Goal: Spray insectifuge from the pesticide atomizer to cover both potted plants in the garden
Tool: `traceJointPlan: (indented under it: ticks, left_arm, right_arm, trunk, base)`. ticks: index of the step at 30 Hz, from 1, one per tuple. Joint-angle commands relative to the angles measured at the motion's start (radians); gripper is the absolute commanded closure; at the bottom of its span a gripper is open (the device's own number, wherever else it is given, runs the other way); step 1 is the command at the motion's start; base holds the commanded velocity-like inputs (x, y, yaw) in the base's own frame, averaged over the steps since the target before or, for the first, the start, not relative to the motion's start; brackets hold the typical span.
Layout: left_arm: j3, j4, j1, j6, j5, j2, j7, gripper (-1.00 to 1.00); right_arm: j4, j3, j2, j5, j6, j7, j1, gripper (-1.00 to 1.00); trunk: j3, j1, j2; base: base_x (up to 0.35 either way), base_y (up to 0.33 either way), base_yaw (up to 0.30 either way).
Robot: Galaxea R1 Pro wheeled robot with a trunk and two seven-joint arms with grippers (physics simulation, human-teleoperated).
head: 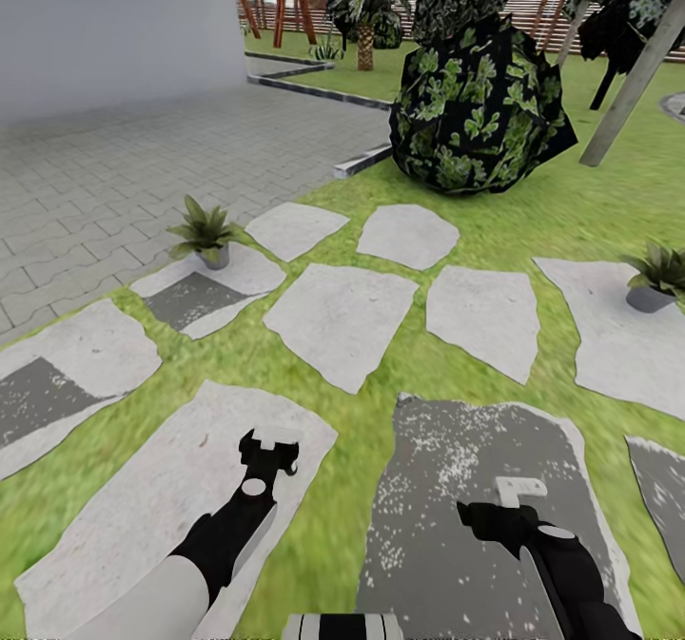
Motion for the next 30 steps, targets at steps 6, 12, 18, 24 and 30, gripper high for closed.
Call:
traceJointPlan:
  ticks: [6,12,18,24,30]
  left_arm:
    - [-0.007,0.000,-0.001,-0.017,0.010,0.001,0.007,-1.00]
    - [-0.007,0.001,-0.001,-0.018,0.010,0.001,0.007,-1.00]
    - [-0.007,0.001,-0.001,-0.020,0.011,0.001,0.007,-1.00]
    - [-0.006,0.001,-0.001,-0.021,0.011,0.001,0.007,-1.00]
    - [-0.007,0.001,-0.001,-0.021,0.011,0.001,0.007,-1.00]
  right_arm:
    - [-0.001,0.000,0.000,0.000,0.005,0.001,0.000,-1.00]
    - [-0.001,0.000,0.000,0.000,0.005,0.001,0.000,-1.00]
    - [-0.001,0.000,0.000,0.000,0.005,0.001,0.000,-1.00]
    - [-0.001,0.000,0.000,0.000,0.005,0.001,-0.001,-1.00]
    - [-0.001,0.000,0.000,0.000,0.003,0.001,-0.001,-1.00]
  trunk:
    - [-0.015,0.011,-0.021]
    - [-0.038,0.034,-0.063]
    - [-0.065,0.057,-0.105]
    - [-0.094,0.080,-0.147]
    - [-0.122,0.103,-0.189]
  base:
    - [0.000,0.000,0.000]
    - [0.000,0.000,0.000]
    - [0.000,0.000,0.000]
    - [0.000,0.000,0.000]
    - [0.000,0.000,0.000]
